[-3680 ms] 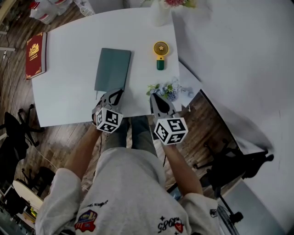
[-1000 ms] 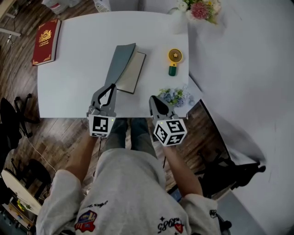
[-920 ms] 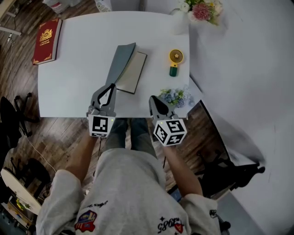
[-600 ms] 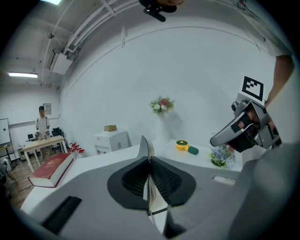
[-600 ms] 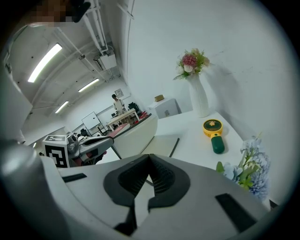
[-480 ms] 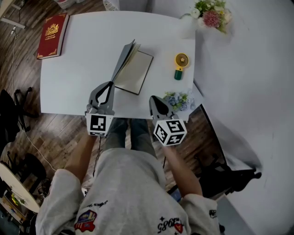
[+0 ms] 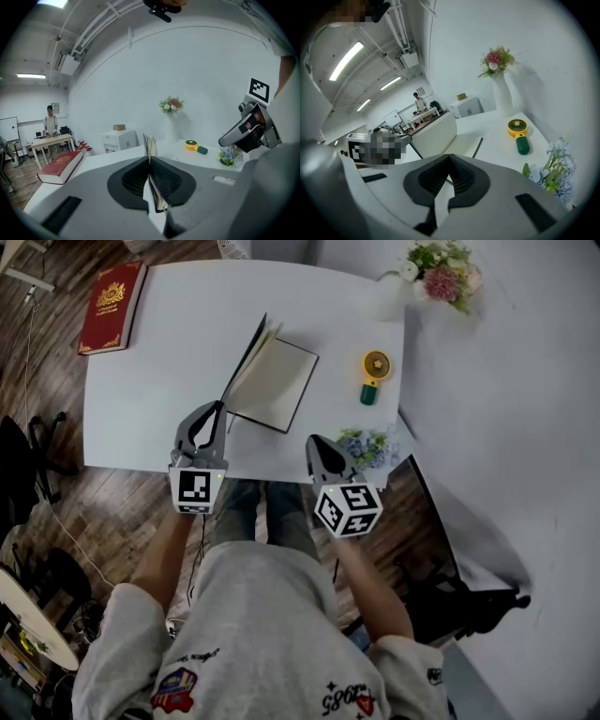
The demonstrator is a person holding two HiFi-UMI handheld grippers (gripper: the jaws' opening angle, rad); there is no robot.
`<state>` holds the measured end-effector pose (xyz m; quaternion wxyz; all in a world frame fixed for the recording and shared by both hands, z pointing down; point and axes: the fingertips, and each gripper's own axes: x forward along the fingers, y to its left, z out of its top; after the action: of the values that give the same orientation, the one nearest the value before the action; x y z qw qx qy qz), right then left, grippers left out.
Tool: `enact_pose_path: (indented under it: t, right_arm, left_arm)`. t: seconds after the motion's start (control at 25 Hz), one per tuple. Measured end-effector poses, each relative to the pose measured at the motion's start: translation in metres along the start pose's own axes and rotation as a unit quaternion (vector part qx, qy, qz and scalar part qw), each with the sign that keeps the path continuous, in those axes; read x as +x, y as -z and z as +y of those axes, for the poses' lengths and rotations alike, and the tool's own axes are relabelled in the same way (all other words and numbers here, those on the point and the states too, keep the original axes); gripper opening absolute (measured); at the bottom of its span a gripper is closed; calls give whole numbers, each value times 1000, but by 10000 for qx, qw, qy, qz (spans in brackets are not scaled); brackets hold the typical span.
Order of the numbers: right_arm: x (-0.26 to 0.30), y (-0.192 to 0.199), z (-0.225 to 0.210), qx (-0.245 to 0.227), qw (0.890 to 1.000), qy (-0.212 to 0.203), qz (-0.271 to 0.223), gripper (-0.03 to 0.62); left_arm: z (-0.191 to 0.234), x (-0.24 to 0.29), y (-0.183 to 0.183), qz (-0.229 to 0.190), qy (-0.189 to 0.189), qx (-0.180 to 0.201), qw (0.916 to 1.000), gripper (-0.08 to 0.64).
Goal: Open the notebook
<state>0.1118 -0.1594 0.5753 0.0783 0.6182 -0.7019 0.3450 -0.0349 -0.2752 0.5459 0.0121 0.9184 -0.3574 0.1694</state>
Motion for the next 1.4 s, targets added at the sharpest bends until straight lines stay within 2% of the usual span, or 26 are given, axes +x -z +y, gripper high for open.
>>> enact_pose_path:
  t: [0.32, 0.6, 0.96, 1.4]
  right_arm:
    - [1, 2, 3, -29, 10000, -5, 31, -8]
    - [3, 6, 6, -64, 10000, -6, 68, -8]
    - [1, 8, 10, -84, 9999, -12, 100, -8]
    - [3, 12, 12, -81, 9999, -30, 131, -8]
  left_arm:
    - [16, -3, 4, 23, -180, -129, 9998, 16]
    - [35, -4, 18, 70, -326, -689, 9971, 16]
    - [50, -6, 24, 79, -481, -1016, 9936, 16]
    - [63, -6, 33, 109, -610, -1140, 9915, 17]
